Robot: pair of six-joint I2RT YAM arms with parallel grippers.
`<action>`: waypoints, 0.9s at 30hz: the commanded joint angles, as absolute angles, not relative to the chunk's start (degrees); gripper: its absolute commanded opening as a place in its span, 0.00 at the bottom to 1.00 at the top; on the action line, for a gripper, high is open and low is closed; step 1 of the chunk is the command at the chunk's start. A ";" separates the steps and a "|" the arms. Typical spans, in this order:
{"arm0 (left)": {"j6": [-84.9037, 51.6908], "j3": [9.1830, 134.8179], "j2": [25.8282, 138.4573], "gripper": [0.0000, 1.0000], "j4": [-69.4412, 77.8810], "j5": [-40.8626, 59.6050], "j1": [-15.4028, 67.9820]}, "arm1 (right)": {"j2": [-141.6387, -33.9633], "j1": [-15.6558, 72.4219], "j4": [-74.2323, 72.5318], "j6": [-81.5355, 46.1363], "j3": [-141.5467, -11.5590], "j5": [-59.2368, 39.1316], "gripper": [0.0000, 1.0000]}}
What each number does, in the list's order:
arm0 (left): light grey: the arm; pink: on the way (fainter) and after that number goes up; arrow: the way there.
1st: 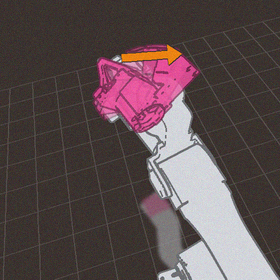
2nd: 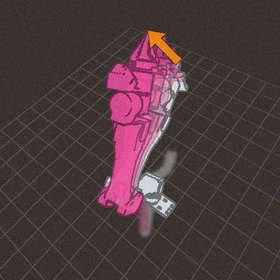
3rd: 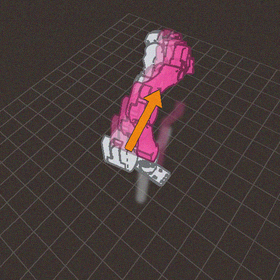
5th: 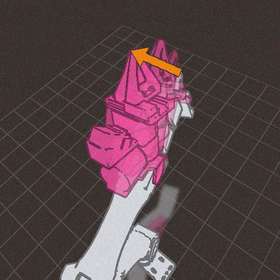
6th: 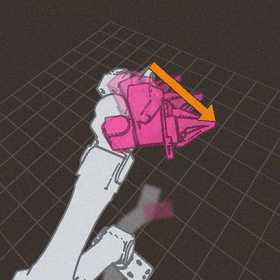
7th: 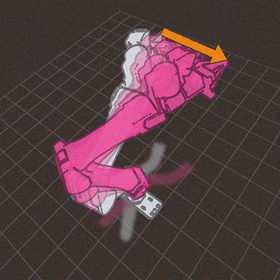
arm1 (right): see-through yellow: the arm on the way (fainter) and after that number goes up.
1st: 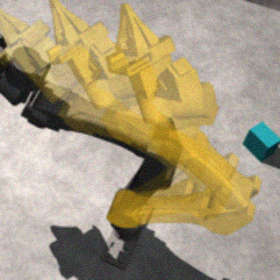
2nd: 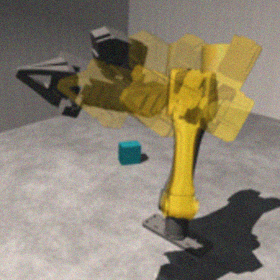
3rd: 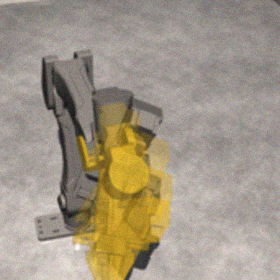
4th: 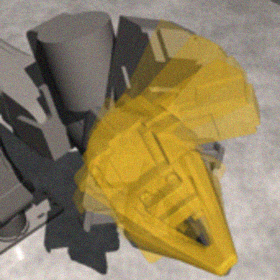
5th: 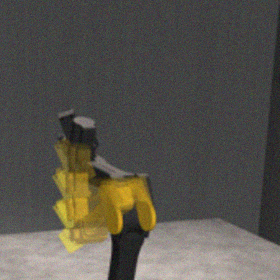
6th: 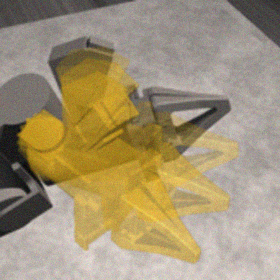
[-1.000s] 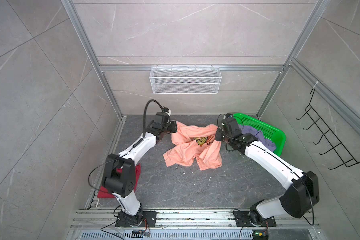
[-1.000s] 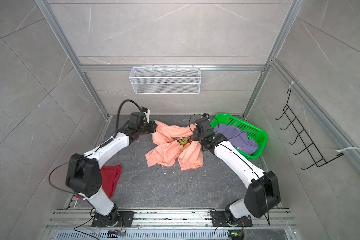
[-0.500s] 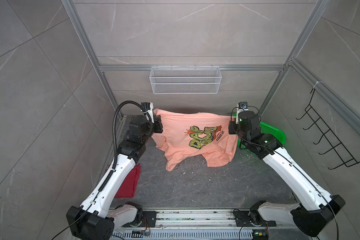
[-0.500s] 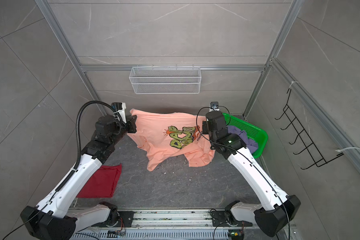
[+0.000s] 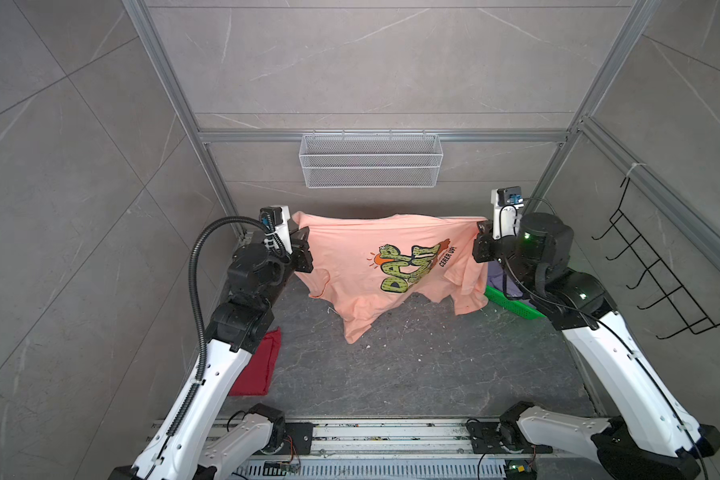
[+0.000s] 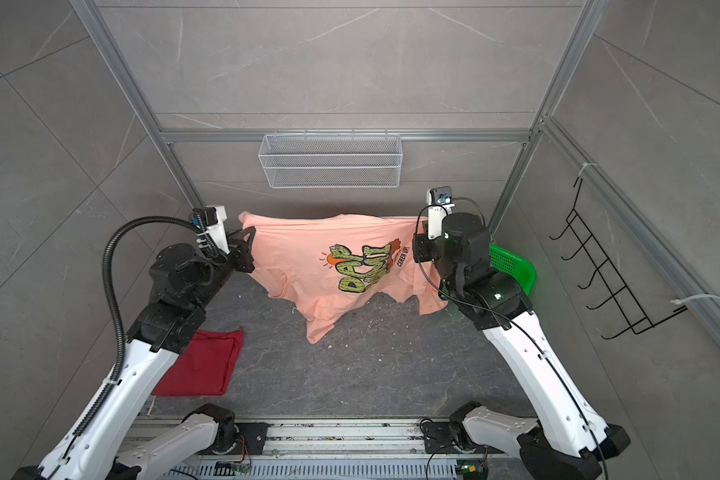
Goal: Fold and stack the t-shirts
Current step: 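Lift the pink t-shirt high with both grippers, spreading it open, then lower the pink t-shirt flat onto the table and release both grippers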
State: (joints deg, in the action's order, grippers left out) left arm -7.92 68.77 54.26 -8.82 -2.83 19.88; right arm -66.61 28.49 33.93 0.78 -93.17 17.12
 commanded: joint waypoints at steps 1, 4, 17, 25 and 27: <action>-4.95 72.88 47.67 0.00 -8.43 -6.47 18.35 | -61.84 27.42 38.24 1.94 -99.71 7.39 0.02; -2.27 74.70 44.22 0.00 -9.25 -6.71 18.34 | -59.99 27.42 39.87 2.97 -102.82 3.00 0.02; 0.48 78.16 46.49 0.00 -11.54 -10.16 18.36 | -67.98 27.42 41.51 5.01 -103.80 7.36 0.03; -2.76 70.03 52.59 0.00 -11.29 -18.42 18.34 | -79.54 27.38 40.06 4.45 -97.74 10.03 0.04; -2.90 69.44 54.87 0.00 -11.93 -19.08 18.30 | -82.61 27.39 40.21 4.75 -98.13 11.55 0.03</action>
State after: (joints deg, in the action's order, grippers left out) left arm -1.78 69.45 53.49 -13.13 -13.21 18.92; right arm -80.97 28.03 40.66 4.56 -98.00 7.09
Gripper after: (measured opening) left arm 0.056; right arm 0.052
